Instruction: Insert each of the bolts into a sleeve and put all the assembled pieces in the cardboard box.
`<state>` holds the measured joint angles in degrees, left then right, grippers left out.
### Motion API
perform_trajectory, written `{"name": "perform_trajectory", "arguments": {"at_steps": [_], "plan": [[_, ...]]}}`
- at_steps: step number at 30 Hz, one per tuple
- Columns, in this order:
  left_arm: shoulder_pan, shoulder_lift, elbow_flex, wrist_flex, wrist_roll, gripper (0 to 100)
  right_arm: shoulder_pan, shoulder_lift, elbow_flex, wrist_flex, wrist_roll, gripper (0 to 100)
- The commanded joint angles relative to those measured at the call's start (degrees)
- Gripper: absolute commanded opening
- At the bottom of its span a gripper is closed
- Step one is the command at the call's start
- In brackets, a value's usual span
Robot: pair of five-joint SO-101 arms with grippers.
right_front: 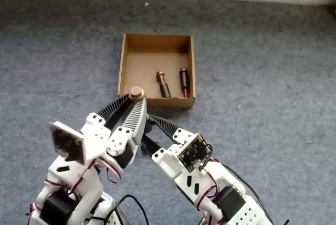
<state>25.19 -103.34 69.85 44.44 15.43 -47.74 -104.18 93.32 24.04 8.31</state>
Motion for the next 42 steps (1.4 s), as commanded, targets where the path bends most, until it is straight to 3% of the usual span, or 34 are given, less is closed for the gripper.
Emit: {"name": "perform_trajectory", "arguments": {"at_steps": [1,9,16,24,28,34,40,42], "plan": [[1.27,-0.48,0.92,0.09,-2.11,1,2.15,-1.01,-1.45,-2.07,0.53,0.5],[5.05,-0.48,4.44,0.09,-2.99,2,2.68,-1.01,-1.36,-3.74,0.53,0.5],[4.88,-0.48,4.70,2.81,-5.89,15,6.73,-1.01,-2.15,-3.82,0.18,0.5],[4.79,-0.48,3.65,4.40,-10.29,16,10.51,-1.01,-1.80,-3.82,0.18,0.5],[4.53,-0.48,3.56,4.48,-15.91,16,14.02,-1.01,-1.71,-3.74,0.18,0.5],[-7.87,-0.48,4.18,4.48,-18.55,16,19.82,-1.01,0.92,-3.47,0.18,0.5],[-21.23,-0.66,11.03,4.31,-18.64,1,20.26,-0.92,4.44,-3.47,0.18,0.5],[-25.71,-0.66,14.20,4.48,-18.64,1,21.49,-0.84,4.09,-3.38,-1.05,0.5]]}}
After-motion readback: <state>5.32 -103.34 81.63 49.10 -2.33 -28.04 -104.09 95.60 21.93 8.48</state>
